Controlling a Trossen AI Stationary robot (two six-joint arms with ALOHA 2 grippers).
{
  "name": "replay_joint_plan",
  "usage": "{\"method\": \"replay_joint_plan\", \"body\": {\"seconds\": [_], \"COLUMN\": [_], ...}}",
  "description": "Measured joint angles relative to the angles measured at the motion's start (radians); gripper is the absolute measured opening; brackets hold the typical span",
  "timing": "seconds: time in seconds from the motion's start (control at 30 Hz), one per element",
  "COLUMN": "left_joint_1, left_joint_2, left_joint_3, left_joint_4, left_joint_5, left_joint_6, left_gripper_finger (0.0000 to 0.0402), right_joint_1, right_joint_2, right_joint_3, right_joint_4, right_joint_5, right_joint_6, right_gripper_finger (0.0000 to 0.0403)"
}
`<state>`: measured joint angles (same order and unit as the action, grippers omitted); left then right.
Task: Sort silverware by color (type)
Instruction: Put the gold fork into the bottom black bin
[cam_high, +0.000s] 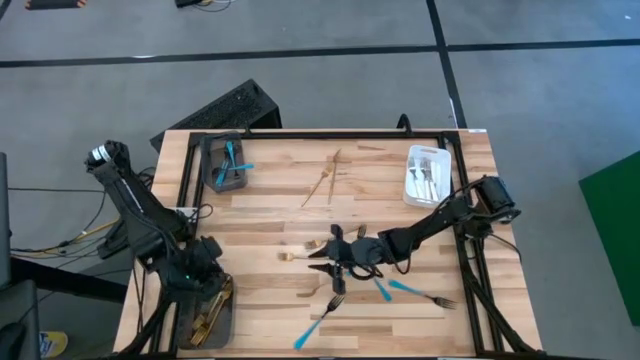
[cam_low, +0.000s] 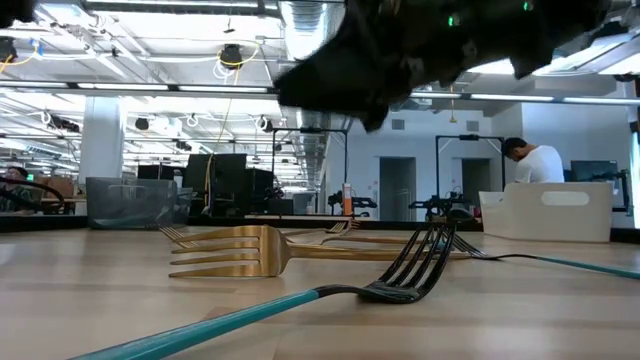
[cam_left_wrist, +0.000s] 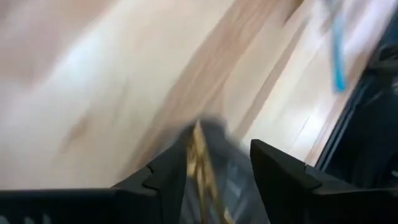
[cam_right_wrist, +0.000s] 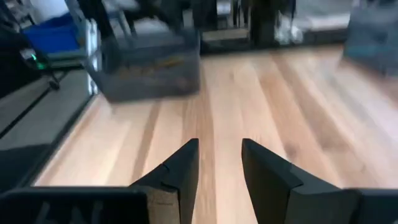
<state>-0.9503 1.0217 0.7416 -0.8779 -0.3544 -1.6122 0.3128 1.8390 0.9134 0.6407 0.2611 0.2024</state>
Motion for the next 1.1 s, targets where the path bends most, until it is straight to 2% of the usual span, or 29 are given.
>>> {"method": "replay_joint_plan", "body": {"seconds": [0.23, 0.33, 0.43, 0.6, 0.77, 1.1], "left_joint_1": [0.065, 0.088, 0.123, 0.174, 0.201, 0.241], "left_joint_2": [-0.023, -0.004, 0.032, 0.109, 0.191, 0.29], "left_joint_3": [0.015, -0.01, -0.043, -0.092, -0.092, -0.093], "left_joint_4": [0.064, 0.145, 0.248, 0.393, 0.41, 0.433], "left_joint_5": [-0.344, -0.442, -0.473, -0.477, -0.495, -0.519], "left_joint_6": [0.364, 0.502, 0.6, 0.684, 0.689, 0.677], "left_gripper_finger": [0.0164, 0.0164, 0.0164, 0.0164, 0.0164, 0.0164], "right_joint_1": [-0.017, -0.02, -0.028, -0.042, -0.056, -0.095], "right_joint_2": [0.058, 0.085, 0.113, 0.147, 0.148, 0.11], "right_joint_3": [0.0, 0.005, 0.014, 0.055, 0.101, 0.121], "right_joint_4": [-0.021, -0.024, -0.034, -0.174, -0.317, -0.479], "right_joint_5": [-0.013, -0.044, -0.07, -0.092, -0.073, 0.031], "right_joint_6": [0.046, 0.07, 0.07, 0.08, 0.08, 0.029], "right_gripper_finger": [0.0137, 0.0137, 0.0137, 0.0137, 0.0137, 0.0137]}}
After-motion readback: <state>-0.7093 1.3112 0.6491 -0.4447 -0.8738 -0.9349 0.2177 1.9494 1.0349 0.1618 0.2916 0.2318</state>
